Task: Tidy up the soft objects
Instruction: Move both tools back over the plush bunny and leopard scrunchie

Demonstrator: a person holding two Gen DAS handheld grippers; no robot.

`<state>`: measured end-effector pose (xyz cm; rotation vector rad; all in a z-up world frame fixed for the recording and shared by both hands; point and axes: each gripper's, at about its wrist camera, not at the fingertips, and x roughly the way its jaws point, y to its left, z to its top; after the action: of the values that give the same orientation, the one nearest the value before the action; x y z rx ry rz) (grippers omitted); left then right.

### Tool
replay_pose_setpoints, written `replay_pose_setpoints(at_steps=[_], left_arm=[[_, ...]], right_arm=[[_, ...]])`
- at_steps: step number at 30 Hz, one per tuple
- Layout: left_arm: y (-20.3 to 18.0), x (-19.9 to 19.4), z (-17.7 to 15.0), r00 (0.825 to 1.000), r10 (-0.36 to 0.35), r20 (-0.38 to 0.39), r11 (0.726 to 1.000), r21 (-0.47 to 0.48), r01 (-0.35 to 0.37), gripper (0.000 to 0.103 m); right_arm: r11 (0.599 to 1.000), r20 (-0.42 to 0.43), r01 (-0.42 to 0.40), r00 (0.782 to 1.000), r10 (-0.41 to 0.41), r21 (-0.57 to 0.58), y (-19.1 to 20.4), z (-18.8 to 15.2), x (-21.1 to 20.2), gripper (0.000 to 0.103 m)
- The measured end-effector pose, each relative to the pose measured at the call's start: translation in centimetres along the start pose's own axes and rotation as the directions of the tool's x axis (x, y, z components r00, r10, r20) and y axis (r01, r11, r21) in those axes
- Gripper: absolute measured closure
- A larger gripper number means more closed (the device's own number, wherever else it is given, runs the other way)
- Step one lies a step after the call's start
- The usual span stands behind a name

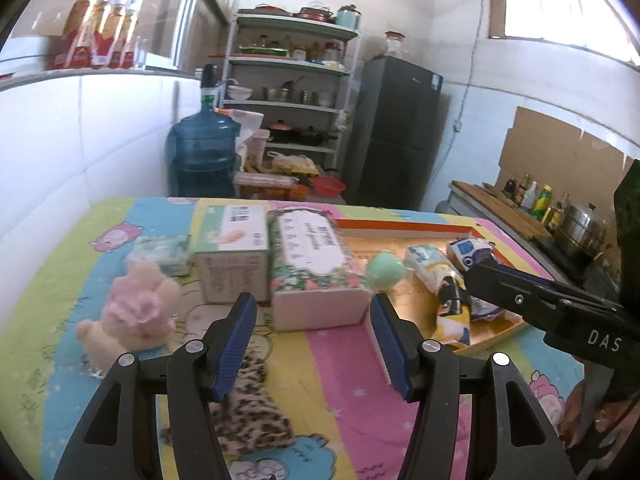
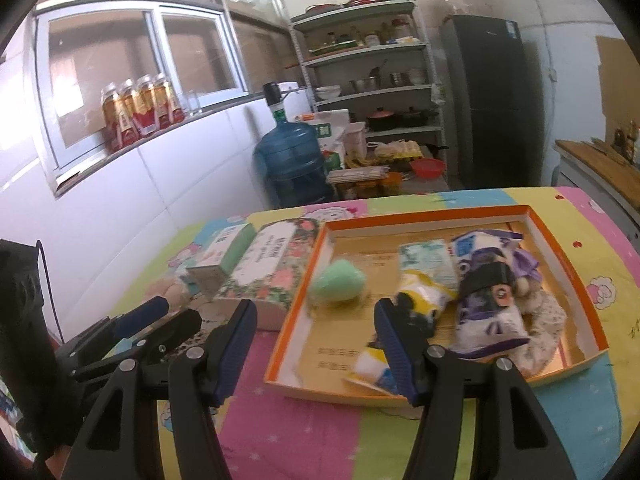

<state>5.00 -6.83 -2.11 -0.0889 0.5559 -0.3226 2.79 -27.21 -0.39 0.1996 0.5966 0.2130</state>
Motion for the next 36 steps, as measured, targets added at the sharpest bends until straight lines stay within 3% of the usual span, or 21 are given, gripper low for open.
replay_pose_setpoints(at_steps=[8,13,19,23,32,36], left_arm=[[3.3,-1.9,-0.5,0.999,0.036,0.029,0.999,-0.03,-0.035,0.042],[5.8,-3.0,-0.8,0.996,0.065,0.053,0.997,-0.055,-0.062,0.029],[9.3,-4.0,-1.2,0.993,0.107,0.058,0.99,-0.095,-0.102,0.028],[11.5,-4.7,-1.5,0.988,0.143,0.061,0.984,-0.112,-0.136,0.028],[14.9,-6.3,-2.2,0.977,0.201,0.068,0.973,-0.127,-0.191,0.028],[15.6,-6.5,-2.3,0.98,0.186,0.073,0.977,-0.12,-0.177,0.028]], right_arm=[[0.999,-0.009,-0.024,1.0,0.024,-0.038,3.1,-0.3,0.4,0.042],[0.997,-0.019,-0.039,0.999,0.038,-0.067,4.9,-0.5,0.7,0.042],[0.993,-0.042,-0.075,0.997,0.071,-0.094,7.2,-1.2,1.7,0.04],[0.987,-0.06,-0.105,0.993,0.099,-0.12,8.7,-1.8,2.4,0.027],[0.971,-0.145,-0.179,0.977,0.157,-0.156,11.8,-3.6,5.2,0.026],[0.966,-0.185,-0.199,0.968,0.167,-0.166,12.9,-4.4,6.6,0.026]])
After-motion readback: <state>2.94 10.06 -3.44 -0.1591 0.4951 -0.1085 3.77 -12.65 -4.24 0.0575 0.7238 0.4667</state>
